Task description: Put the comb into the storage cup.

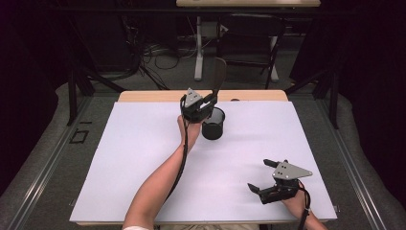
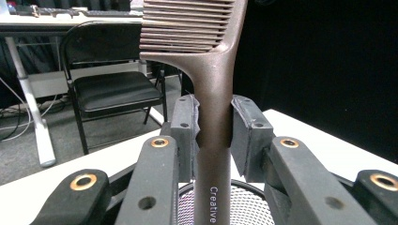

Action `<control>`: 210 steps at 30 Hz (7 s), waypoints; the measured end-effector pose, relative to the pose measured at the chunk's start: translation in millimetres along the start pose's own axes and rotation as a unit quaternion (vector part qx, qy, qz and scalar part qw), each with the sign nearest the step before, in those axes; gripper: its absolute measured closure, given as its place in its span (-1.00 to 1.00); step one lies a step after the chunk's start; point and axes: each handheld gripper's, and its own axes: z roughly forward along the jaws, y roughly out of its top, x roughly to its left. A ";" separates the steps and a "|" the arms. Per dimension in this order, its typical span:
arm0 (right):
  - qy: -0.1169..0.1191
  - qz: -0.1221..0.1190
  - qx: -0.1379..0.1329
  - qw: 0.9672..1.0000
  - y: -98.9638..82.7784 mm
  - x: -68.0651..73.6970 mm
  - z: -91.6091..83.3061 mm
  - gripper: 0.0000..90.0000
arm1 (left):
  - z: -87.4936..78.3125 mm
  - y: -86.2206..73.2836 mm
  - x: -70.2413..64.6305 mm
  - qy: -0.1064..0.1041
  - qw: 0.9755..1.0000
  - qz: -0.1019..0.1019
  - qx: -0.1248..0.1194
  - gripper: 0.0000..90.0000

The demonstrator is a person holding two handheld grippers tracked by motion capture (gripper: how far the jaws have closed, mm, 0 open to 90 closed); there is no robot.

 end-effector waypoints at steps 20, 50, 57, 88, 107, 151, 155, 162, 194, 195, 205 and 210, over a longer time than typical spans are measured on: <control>0.000 0.000 0.002 1.000 -0.1 0.0 0.2 -1.00 | 3.5 -6.2 -0.4 -0.006 0.999 0.016 0.027 0.61; 0.001 0.000 0.003 1.000 -0.1 0.3 0.1 -1.00 | 8.5 -13.5 1.2 -0.006 0.998 0.014 0.069 0.60; 0.002 0.001 0.003 1.000 -0.1 0.5 0.2 -1.00 | 7.6 -17.7 1.1 -0.008 0.997 0.020 0.079 0.60; 0.003 -0.001 0.005 1.000 0.1 0.7 0.7 -1.00 | -16.4 -8.7 -9.8 -0.038 0.992 0.059 0.104 -0.34; 0.004 -0.002 0.007 1.000 0.0 0.9 1.3 -1.00 | -47.1 4.6 -10.2 -0.050 0.983 0.089 0.150 -0.81; 0.002 0.000 0.008 1.000 0.3 1.4 1.9 -1.00 | -138.6 -12.1 14.6 -0.020 0.971 0.086 0.223 -1.00; 0.003 -0.001 0.007 1.000 0.2 1.5 2.7 -1.00 | -149.4 -15.5 17.4 -0.016 0.972 0.083 0.219 -1.00; 0.004 0.000 0.010 1.000 0.2 1.3 2.6 -1.00 | -166.9 -23.8 20.0 -0.007 0.971 0.080 0.223 -1.00; 0.001 -0.001 0.015 1.000 0.6 1.4 2.3 -1.00 | -226.6 -53.5 22.2 0.025 0.975 0.056 0.215 -1.00; 0.000 -0.001 0.014 1.000 0.5 1.4 2.7 -1.00 | -228.5 -54.8 21.9 0.026 0.975 0.055 0.215 -1.00; -0.001 -0.002 0.009 1.000 0.3 1.2 2.8 -1.00 | -238.3 -61.8 18.9 0.030 0.976 0.052 0.211 -1.00; 0.000 -0.002 0.015 1.000 0.6 1.3 2.3 -1.00 | -241.1 -64.4 17.4 0.030 0.976 0.047 0.209 -1.00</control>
